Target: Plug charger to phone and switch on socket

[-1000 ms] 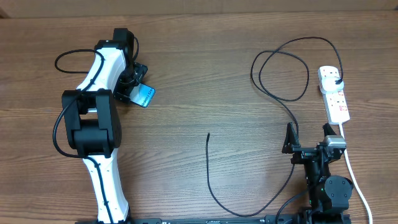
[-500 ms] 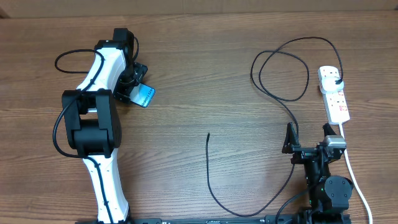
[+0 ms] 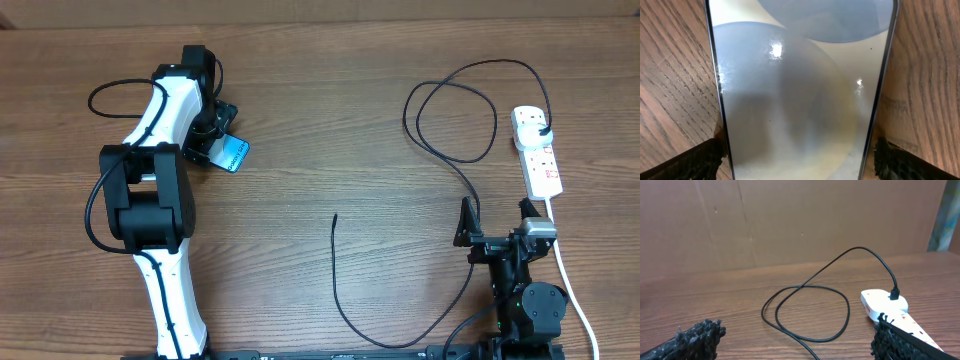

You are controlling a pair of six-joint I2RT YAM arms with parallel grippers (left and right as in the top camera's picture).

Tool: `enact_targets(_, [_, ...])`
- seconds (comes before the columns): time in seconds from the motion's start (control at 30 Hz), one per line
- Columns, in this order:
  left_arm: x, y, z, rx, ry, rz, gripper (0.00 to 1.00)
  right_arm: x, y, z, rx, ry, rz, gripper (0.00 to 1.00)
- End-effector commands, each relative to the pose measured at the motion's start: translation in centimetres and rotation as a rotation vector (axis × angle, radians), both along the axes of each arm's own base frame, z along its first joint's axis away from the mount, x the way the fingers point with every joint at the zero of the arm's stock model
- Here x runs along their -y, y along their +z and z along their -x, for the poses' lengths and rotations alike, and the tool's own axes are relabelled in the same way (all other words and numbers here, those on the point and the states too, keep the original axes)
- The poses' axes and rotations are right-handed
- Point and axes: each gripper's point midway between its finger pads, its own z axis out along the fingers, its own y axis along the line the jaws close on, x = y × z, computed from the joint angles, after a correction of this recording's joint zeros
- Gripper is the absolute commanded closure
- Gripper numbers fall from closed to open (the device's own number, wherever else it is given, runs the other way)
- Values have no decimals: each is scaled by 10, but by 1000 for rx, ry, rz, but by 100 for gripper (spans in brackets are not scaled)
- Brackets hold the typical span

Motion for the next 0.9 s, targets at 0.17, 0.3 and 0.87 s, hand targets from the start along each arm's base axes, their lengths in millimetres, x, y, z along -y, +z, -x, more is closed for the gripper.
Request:
enact_targets(0.17, [17,-42,19,-110,-45,46,0,1,-2,0,2,-8,1,0])
enact_targets(0.3, [17,-42,19,-110,-44,46,0,1,-2,0,2,-8,1,0])
enact_targets(0.87, [17,-42,17,-103,-45,47,4,1,-2,0,2,-8,1,0])
